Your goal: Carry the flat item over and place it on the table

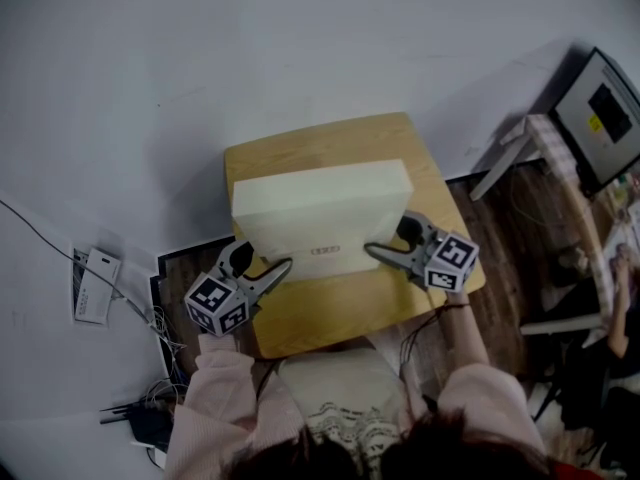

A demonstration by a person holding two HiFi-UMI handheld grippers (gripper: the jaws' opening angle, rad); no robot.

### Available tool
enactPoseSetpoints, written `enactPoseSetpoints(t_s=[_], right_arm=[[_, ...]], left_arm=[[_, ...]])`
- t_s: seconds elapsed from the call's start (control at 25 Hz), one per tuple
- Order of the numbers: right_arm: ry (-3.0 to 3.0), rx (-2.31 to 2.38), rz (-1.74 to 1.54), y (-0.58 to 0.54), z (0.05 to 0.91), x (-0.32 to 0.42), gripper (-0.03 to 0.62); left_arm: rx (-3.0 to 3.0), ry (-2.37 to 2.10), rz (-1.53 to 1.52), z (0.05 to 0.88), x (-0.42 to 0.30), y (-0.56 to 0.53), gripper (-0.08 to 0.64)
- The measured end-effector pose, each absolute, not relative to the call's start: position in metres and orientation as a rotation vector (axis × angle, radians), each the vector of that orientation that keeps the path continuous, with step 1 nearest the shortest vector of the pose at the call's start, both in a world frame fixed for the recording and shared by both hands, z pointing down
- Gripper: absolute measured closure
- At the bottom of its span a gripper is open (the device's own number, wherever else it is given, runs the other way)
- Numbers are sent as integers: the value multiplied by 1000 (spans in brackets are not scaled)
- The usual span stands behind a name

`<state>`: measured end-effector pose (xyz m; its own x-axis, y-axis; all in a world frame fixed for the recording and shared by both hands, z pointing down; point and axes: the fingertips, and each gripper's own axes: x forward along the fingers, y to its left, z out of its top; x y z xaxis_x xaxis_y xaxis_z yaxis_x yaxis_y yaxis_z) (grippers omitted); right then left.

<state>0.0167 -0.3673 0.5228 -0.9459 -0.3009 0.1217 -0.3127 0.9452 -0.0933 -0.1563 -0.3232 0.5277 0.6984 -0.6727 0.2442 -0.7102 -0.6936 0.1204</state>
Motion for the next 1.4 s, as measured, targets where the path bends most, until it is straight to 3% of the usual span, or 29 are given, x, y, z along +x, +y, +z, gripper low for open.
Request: enactPoseSetpoints(t_s=[1.4], right_arm=[[-2924, 542, 223, -343, 528, 26, 267]], left_arm=[[2660, -1146, 297, 531, -150, -301, 232]])
